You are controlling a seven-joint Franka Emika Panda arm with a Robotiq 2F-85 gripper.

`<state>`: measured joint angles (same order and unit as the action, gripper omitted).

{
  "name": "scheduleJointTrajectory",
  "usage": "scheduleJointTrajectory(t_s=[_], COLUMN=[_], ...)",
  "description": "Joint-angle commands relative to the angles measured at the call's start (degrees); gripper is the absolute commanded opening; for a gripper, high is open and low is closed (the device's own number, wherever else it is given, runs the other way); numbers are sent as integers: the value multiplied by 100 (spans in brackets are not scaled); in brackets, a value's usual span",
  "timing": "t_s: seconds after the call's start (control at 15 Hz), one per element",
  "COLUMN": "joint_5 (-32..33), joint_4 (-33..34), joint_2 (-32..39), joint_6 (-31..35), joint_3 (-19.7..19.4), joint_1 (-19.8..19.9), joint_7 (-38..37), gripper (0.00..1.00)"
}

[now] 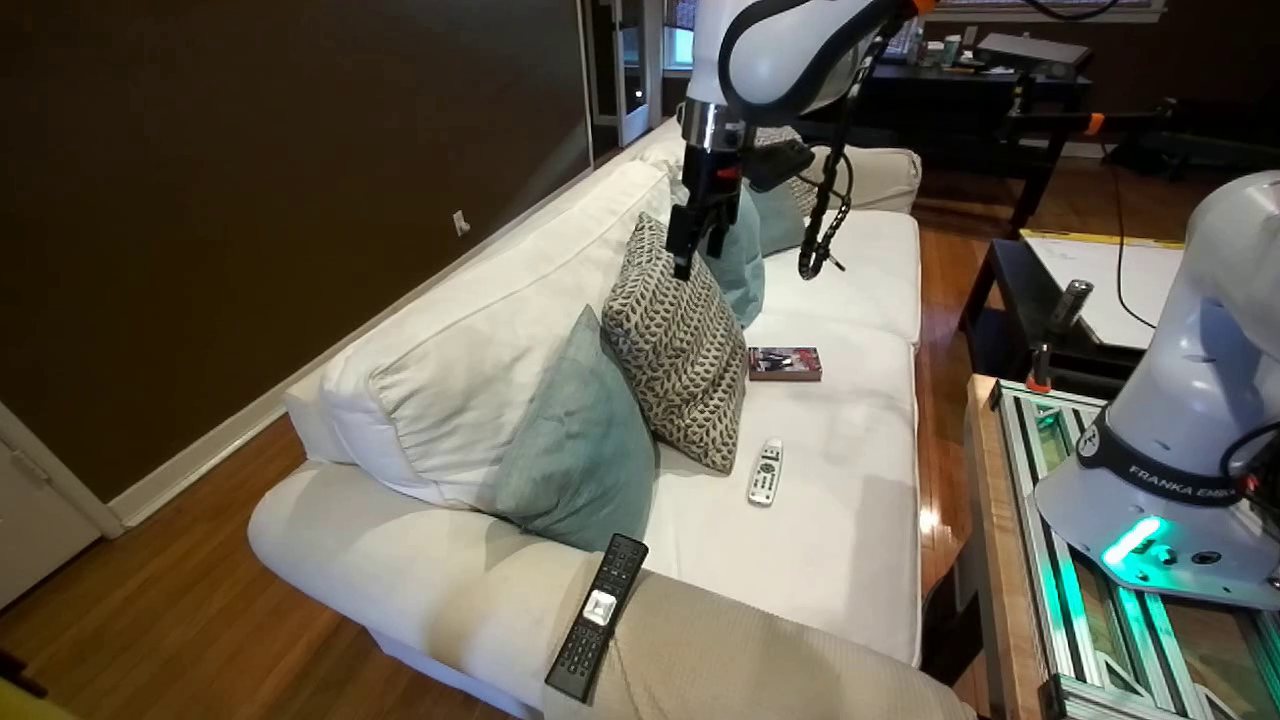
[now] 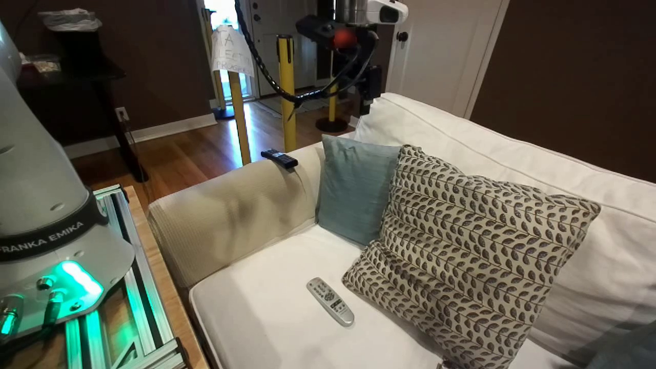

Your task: Swap the blue pillow and the cheetah print pillows' places

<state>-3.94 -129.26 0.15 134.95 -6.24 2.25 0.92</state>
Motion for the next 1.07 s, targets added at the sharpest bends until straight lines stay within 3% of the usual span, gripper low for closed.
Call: scheduleJointTrajectory(t_s=[0.0, 0.47, 0.67, 1.0], joint_5=[2, 41, -609, -1417], joint_4=[21, 223, 449, 1142], joint_2=[-5, 1062, 1542, 2317], joint_6=[-18, 1945, 2448, 2405], joint_3=[73, 152, 335, 767], joint_1=[77, -37, -12, 147], joint_7=[-1, -1344, -1394, -1159], gripper=[100, 100, 100, 100])
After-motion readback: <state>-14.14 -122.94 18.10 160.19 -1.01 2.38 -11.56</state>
